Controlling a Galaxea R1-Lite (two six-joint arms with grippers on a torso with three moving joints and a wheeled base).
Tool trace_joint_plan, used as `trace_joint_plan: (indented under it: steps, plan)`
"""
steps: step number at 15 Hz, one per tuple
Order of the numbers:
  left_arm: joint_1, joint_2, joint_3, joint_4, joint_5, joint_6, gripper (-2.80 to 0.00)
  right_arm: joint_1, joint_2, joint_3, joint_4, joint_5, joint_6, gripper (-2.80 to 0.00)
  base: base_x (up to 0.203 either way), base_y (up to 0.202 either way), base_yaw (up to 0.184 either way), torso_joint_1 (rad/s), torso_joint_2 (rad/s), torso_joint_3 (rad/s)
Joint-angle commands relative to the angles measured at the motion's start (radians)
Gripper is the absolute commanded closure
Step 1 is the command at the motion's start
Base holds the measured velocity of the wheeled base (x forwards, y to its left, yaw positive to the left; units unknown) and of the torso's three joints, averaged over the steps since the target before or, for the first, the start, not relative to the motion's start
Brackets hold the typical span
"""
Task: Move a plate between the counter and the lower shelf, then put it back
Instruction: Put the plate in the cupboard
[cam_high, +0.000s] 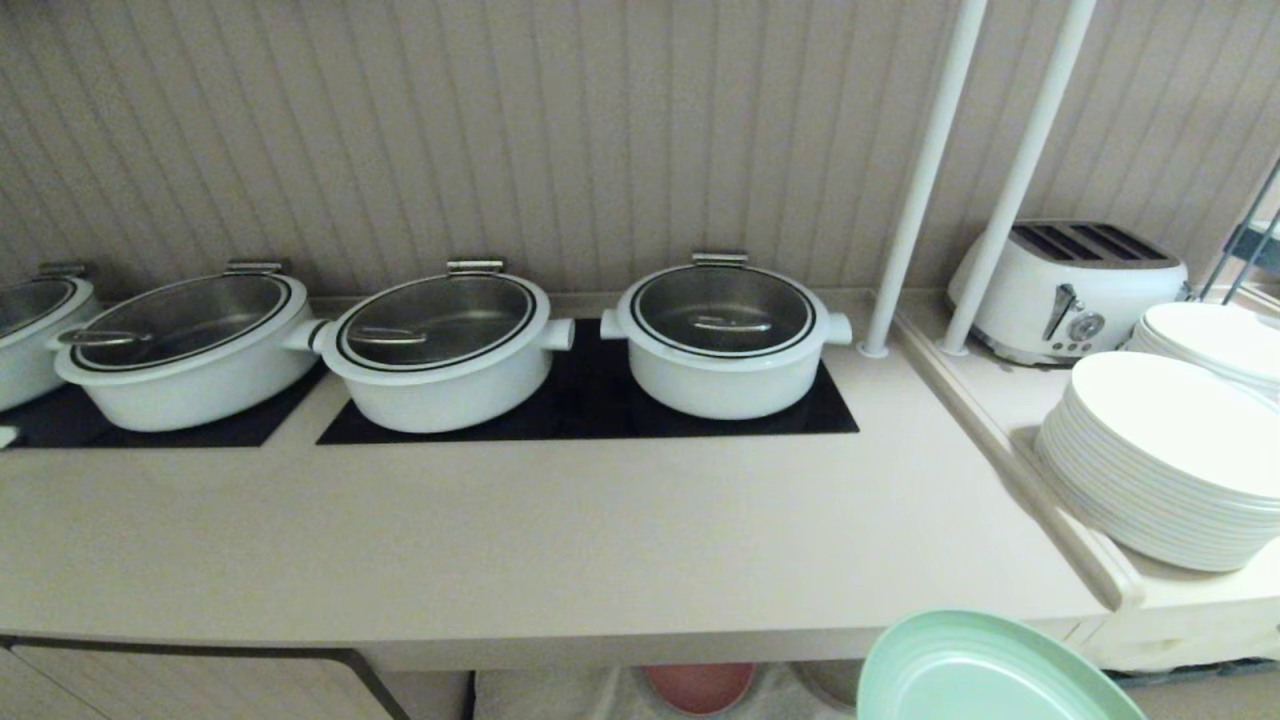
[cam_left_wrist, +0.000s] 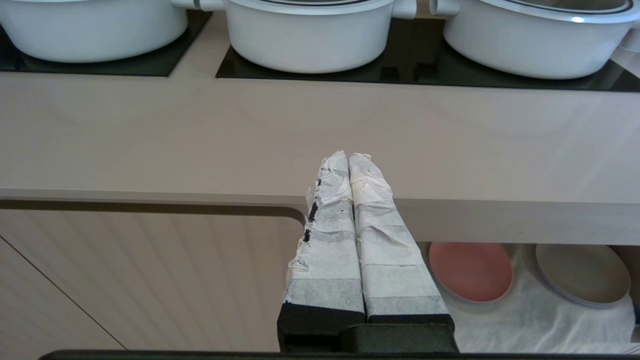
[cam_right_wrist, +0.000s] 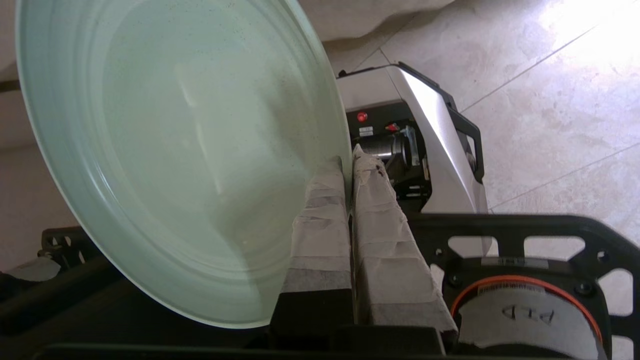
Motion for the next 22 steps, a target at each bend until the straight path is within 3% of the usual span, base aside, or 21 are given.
trace_joint_plan:
  steps: [1, 22]
  plan:
    - [0.000, 0.000, 0.000, 0.000, 0.000, 0.000, 0.00, 0.001, -0.037, 0.010, 0.021, 0.001, 0.001, 0.00, 0.000, 0.000, 0.000, 0.000, 0.00, 0.000]
    - [0.000, 0.000, 0.000, 0.000, 0.000, -0.001, 0.00, 0.002, -0.079, 0.018, 0.059, 0.003, -0.011, 0.00, 0.000, 0.000, 0.000, 0.000, 0.00, 0.000]
